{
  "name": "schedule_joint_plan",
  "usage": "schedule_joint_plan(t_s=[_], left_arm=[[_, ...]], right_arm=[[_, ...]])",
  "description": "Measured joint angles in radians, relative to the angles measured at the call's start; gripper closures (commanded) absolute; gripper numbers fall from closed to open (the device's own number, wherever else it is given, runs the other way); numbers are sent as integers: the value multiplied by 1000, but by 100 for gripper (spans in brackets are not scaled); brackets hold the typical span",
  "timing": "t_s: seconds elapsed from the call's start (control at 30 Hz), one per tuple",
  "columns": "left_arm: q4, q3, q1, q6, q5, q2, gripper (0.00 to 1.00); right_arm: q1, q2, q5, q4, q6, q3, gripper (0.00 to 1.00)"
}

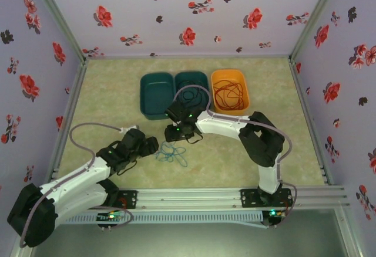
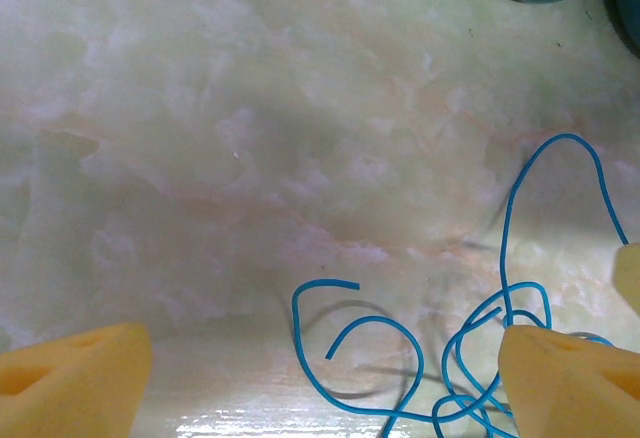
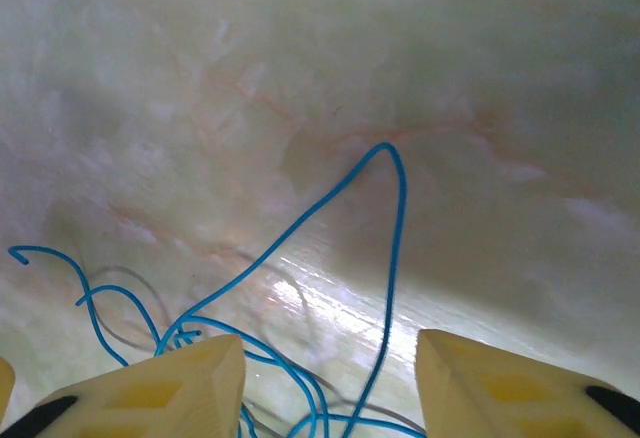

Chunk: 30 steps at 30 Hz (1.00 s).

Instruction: Untangle the cables

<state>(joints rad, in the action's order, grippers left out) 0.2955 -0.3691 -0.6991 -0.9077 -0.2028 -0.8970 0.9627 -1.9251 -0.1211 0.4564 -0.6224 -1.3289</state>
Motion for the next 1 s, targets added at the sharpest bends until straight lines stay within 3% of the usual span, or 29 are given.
schedule_joint_plan(t_s=[0.03, 0.13, 0.4, 0.73, 1.0], left_arm=[[-2, 0, 0, 0, 0, 0, 9], [-4, 0, 4, 0, -1, 0, 8], [-3, 0, 6, 2, -5, -4, 7], [-31, -18, 6, 39, 15, -21, 7], [-155, -27, 3, 88, 89, -95, 7]], right_arm=[[0, -5, -8, -1, -4, 0, 66], [0, -10, -30, -8, -6, 0, 99], [0, 38, -11, -4, 33, -2, 100], [0, 366, 103, 17, 104, 32, 100], [0, 459, 156, 50, 137, 37, 100]])
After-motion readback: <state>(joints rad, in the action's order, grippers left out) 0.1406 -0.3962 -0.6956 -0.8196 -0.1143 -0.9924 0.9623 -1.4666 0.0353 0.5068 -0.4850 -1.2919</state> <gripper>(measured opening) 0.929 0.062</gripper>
